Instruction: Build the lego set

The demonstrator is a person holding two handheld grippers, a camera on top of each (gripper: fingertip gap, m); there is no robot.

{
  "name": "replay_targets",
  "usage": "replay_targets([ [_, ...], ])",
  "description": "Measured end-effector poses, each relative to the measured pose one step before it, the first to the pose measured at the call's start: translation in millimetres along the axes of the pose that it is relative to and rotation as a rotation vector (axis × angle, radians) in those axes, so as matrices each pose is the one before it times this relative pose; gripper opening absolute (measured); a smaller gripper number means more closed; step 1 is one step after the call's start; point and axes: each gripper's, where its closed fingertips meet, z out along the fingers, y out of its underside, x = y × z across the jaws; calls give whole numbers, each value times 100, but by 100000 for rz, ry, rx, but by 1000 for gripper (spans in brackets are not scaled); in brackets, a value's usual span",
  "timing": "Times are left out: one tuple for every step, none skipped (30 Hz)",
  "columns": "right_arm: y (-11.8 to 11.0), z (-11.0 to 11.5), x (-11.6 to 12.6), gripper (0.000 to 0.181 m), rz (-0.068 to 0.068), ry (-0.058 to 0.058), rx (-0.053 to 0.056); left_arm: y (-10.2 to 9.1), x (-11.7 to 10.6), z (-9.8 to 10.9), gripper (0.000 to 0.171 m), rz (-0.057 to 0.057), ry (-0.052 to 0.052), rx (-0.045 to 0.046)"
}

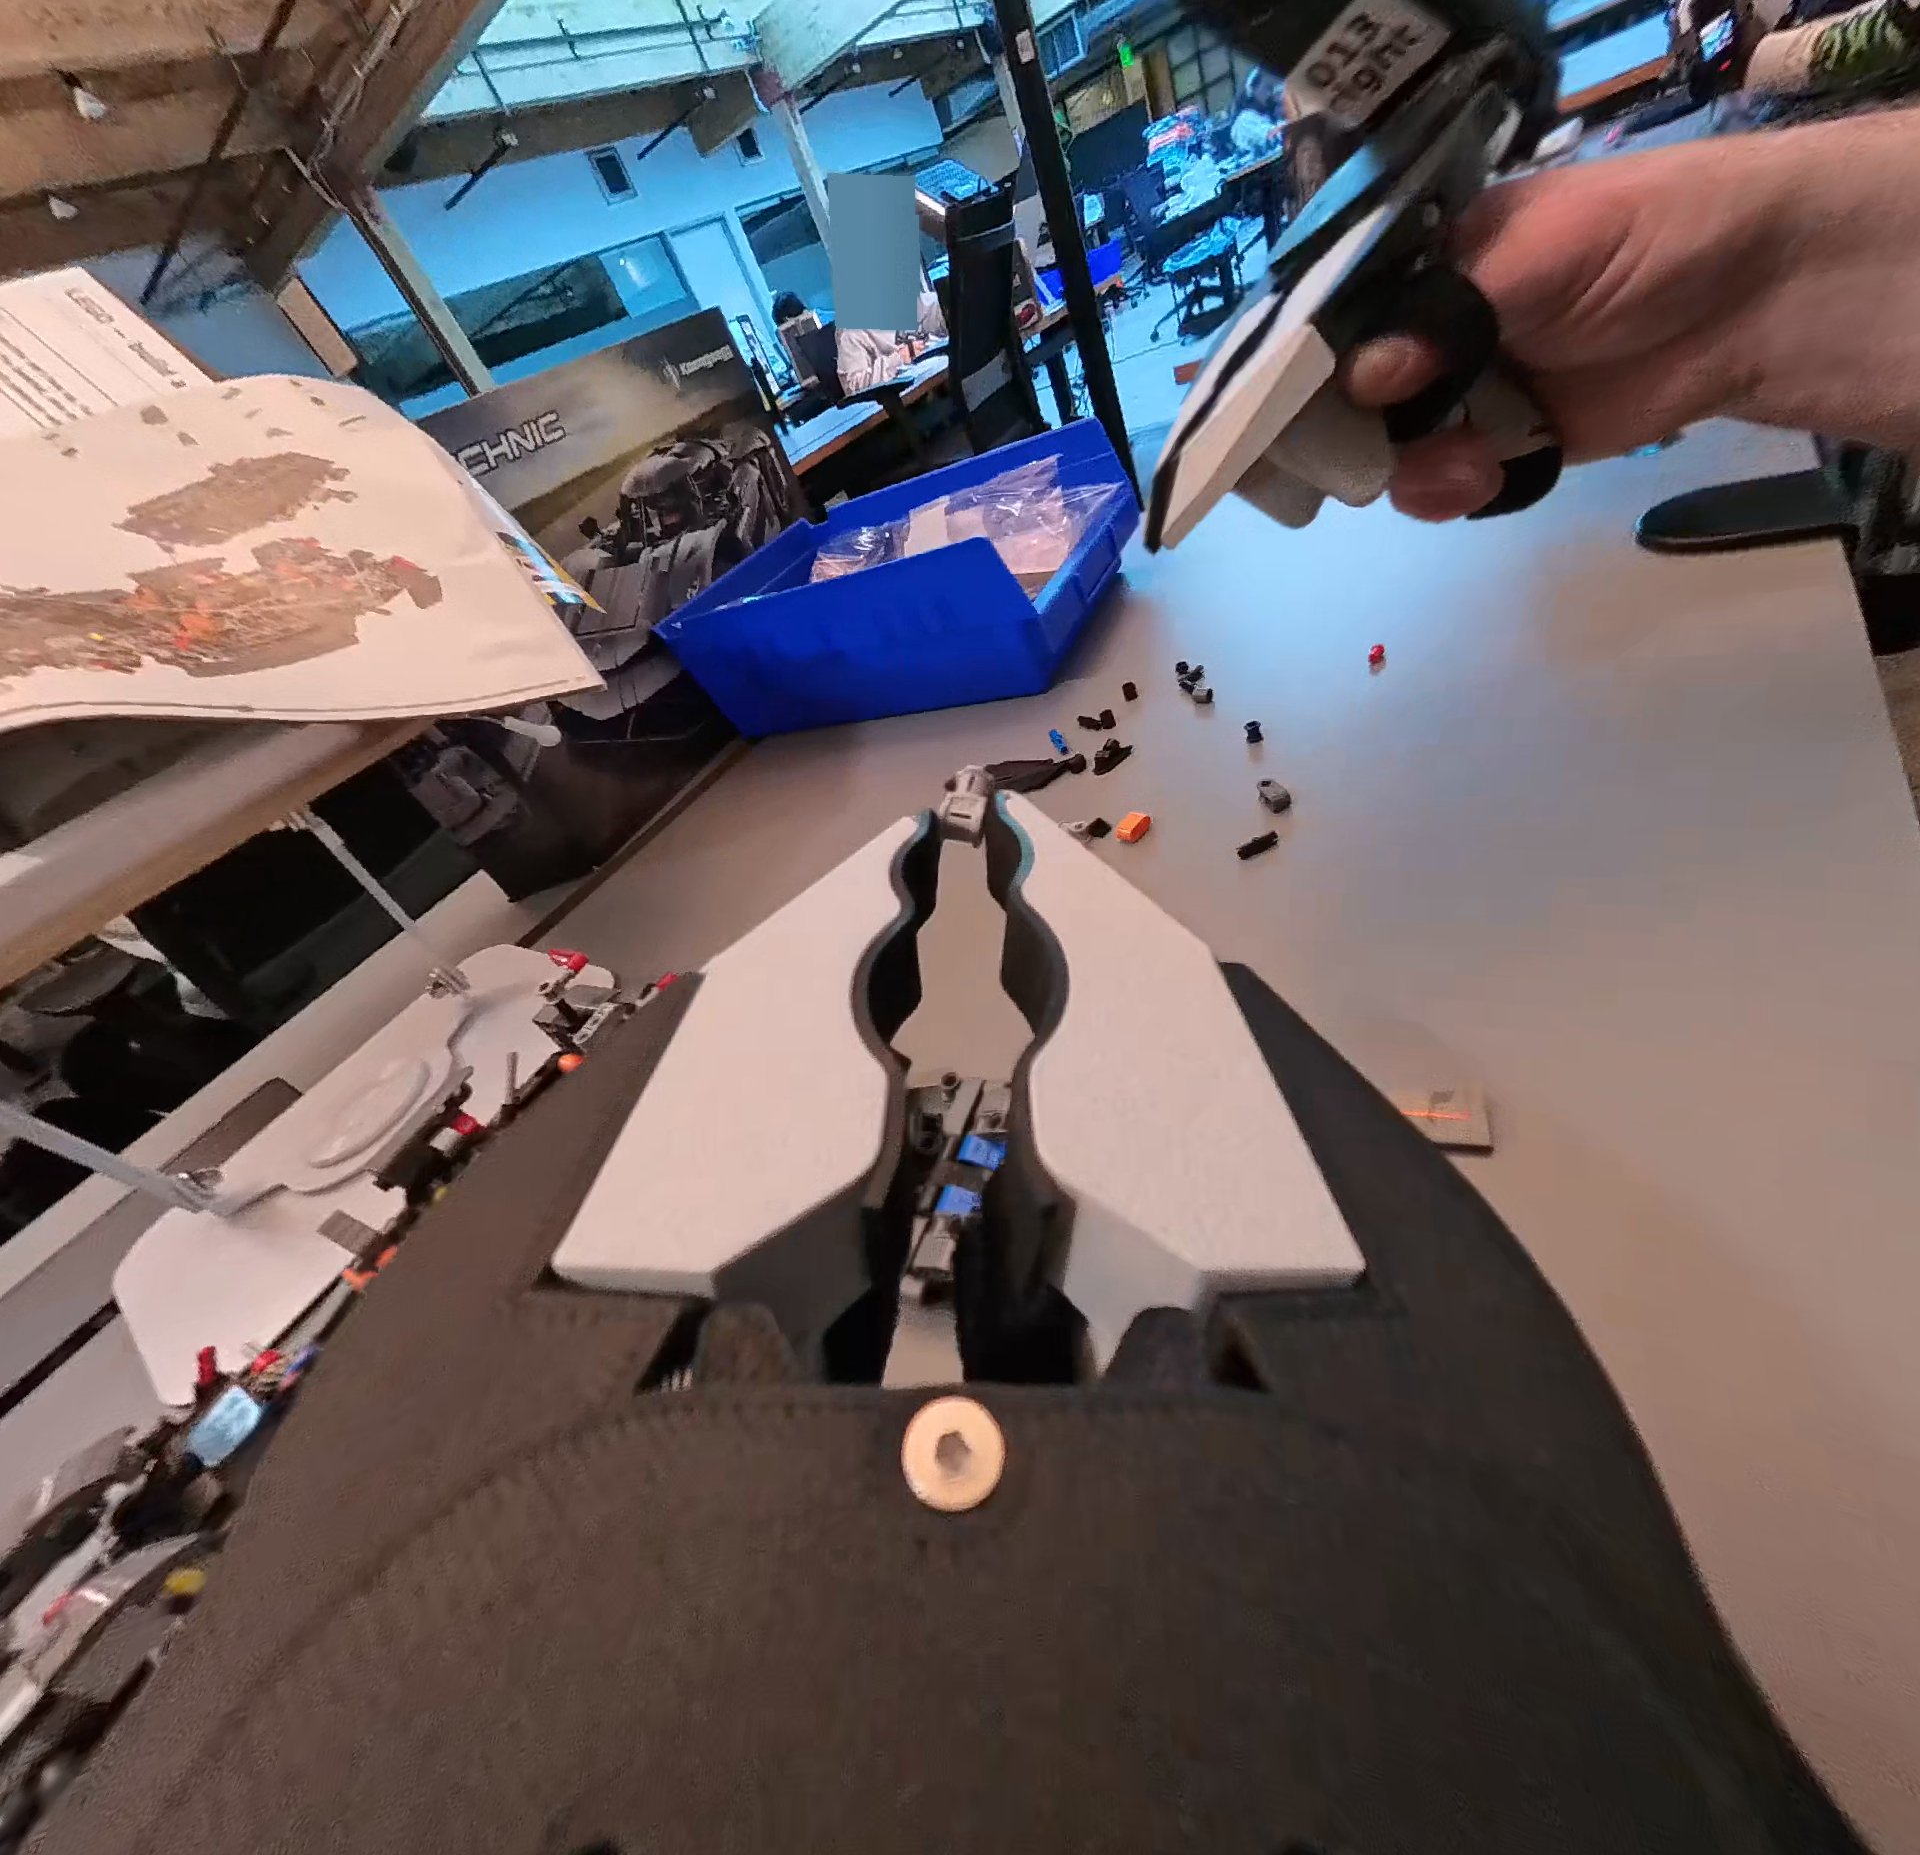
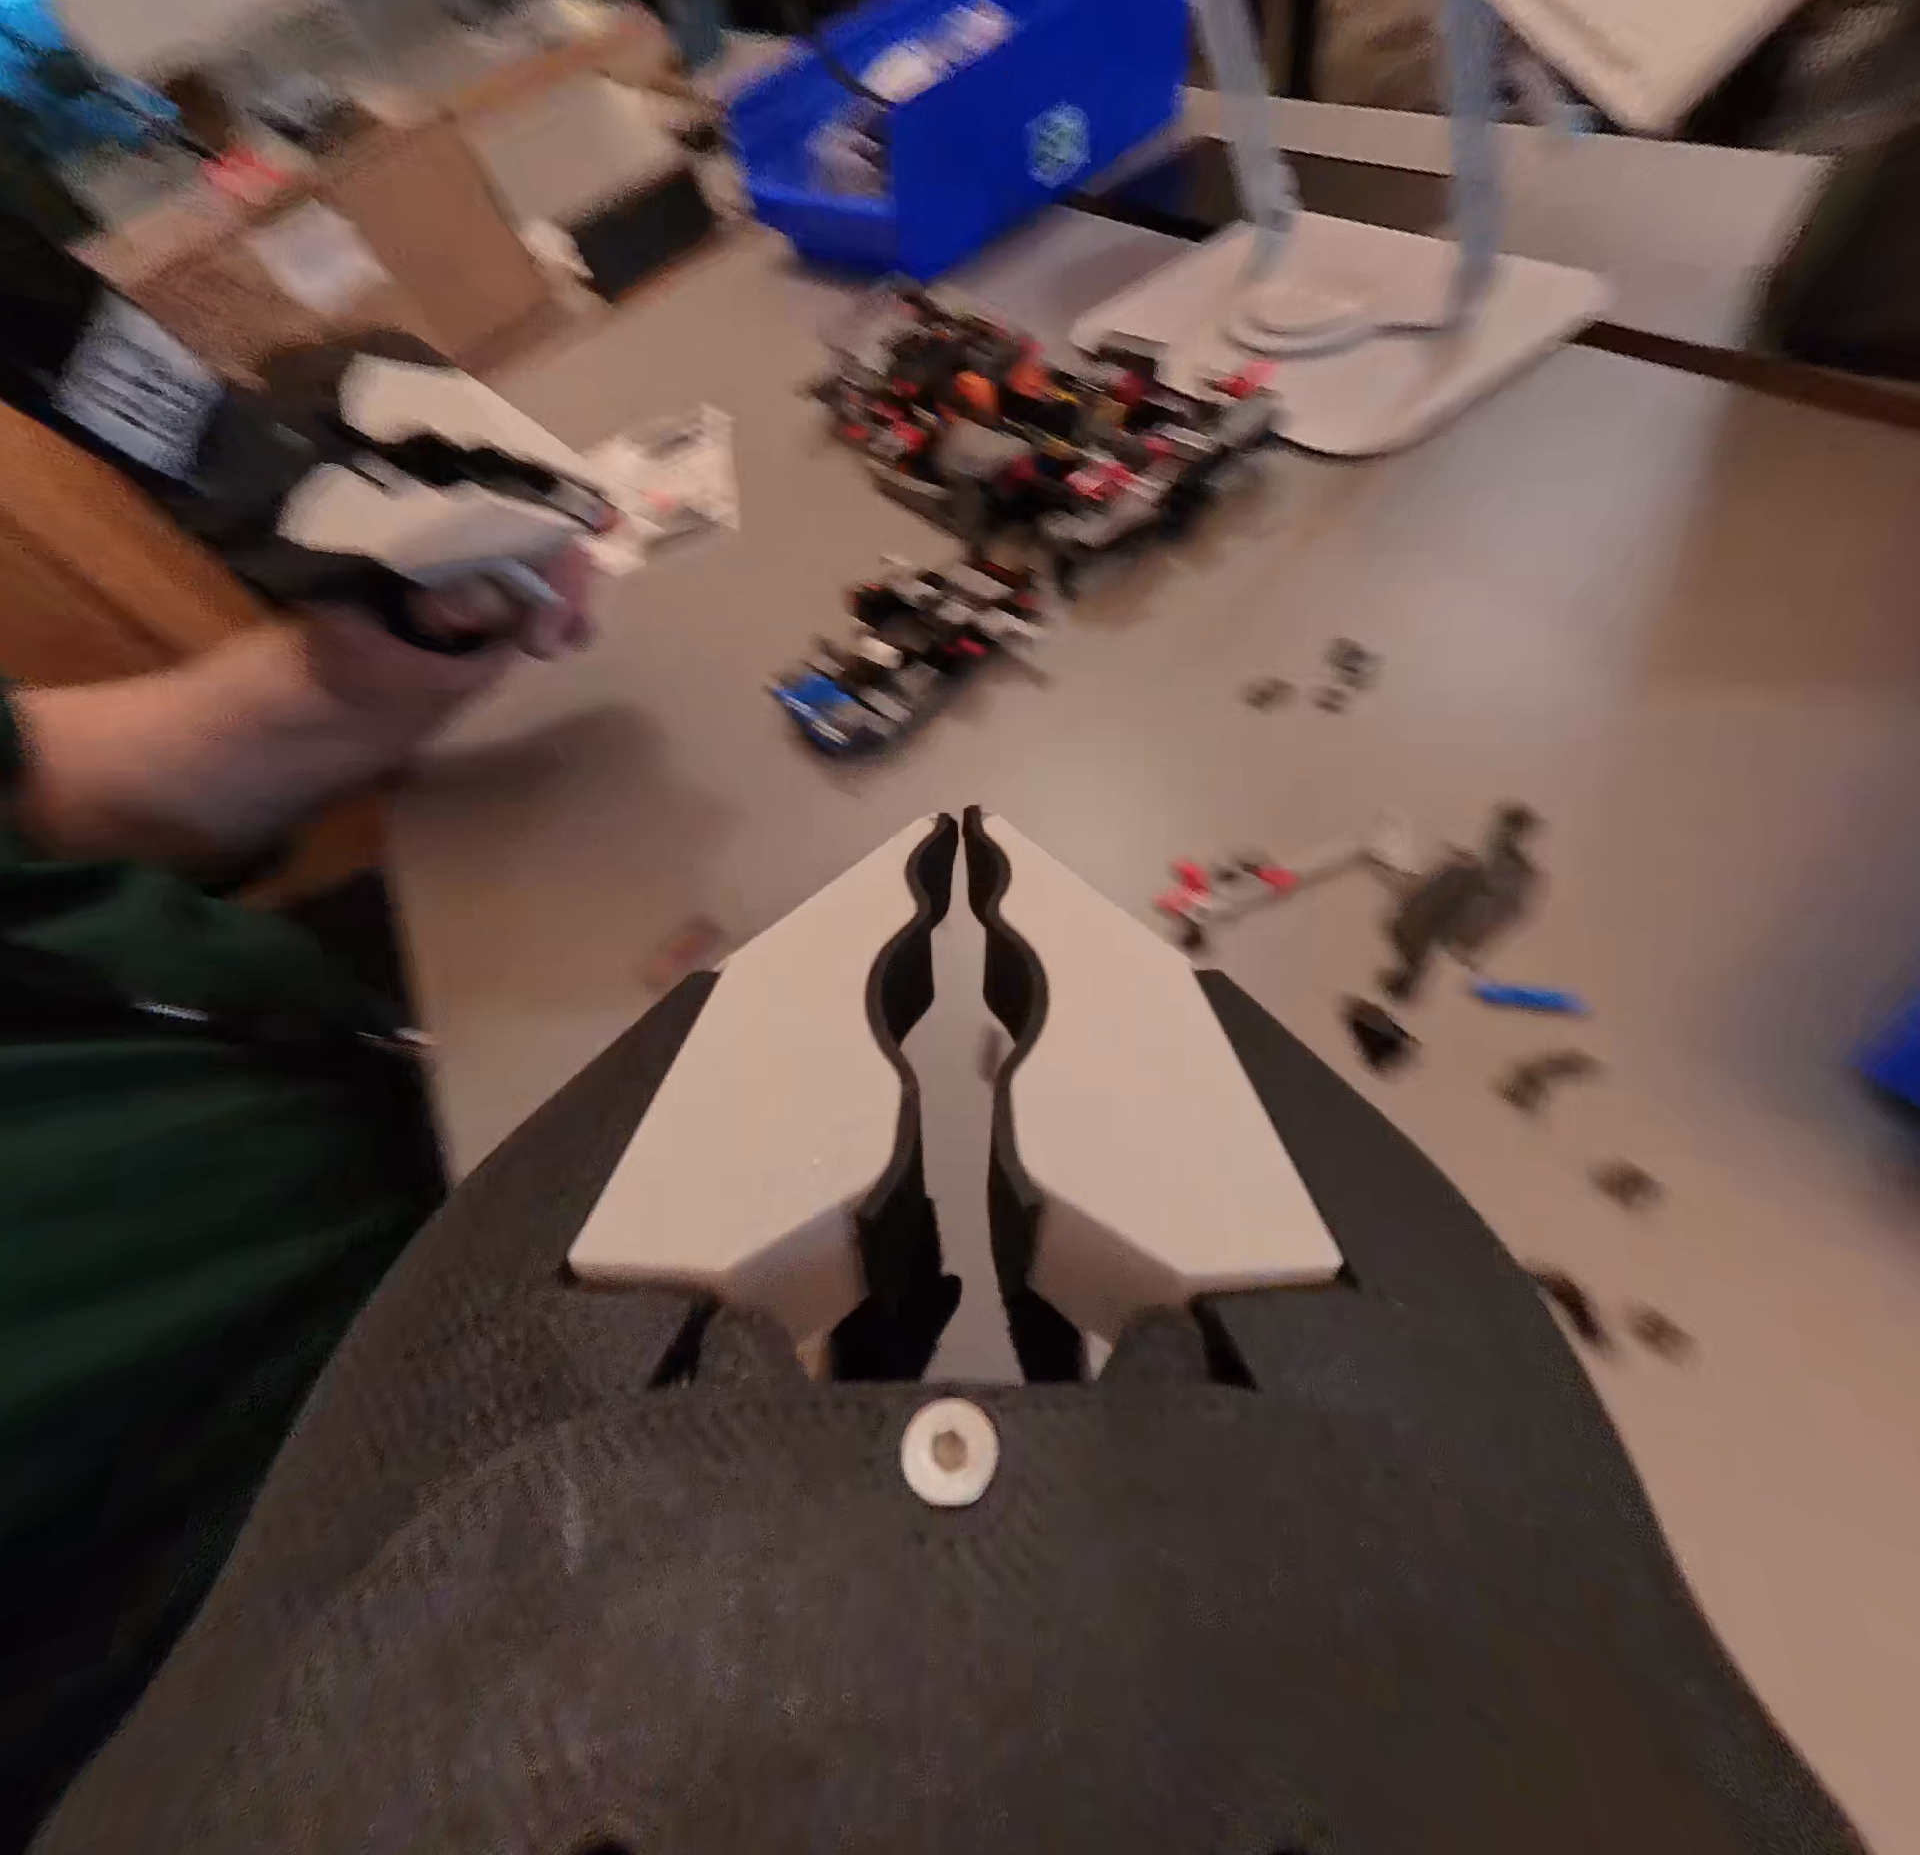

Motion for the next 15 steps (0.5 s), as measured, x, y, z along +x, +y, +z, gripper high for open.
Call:
replay_targets([
  [810,-997,1435,0,-3842,8598,-3786,186,-34,87,7,-1588,243,-121],
  [1000,-787,1329,0,-3211,7176,-4862,176,-59,70,7,-1171,25,-1],
  [1007,-527,1184,0,-2651,5948,-4816,249,-7,110,7,-1070,331,-470],
  [843,-274,974,0,-2349,4675,-3785,277,-9,130,7,-941,210,-531],
  [633,-48,742,3,-1494,3198,-2709,246,-46,135,7,-806,-46,-343],
  [437,136,554,5,-841,1994,-2117,207,-2,151,7,-782,332,-379],
  [251,281,437,5,-1365,1451,-1505,177,-12,156,7,-528,275,-447],
  [133,428,439,5,-2082,1557,-1406,137,-32,131,7,-140,119,-281],
  [203,546,557,6,-2377,2267,-2494,92,-47,87,7,-68,-1,-167],
  [284,652,579,7,-2539,2332,-3457,98,-45,60,7,-148,44,-245],
  [220,720,587,8,-2313,2146,-3346,136,-77,35,7,-324,-131,-313],
  [145,751,623,8,-2184,2546,-3215,120,-96,7,7,-554,-208,-112],
  [82,766,541,7,-2724,2408,-2962,112,-126,-32,7,-545,-292,-66],
  [-35,782,318,8,-2564,1157,-2183,109,-144,-56,7,-269,-416,-142],
  [-166,778,144,8,-1945,-131,-1509,115,-152,-55,7,-297,-389,-244],
])
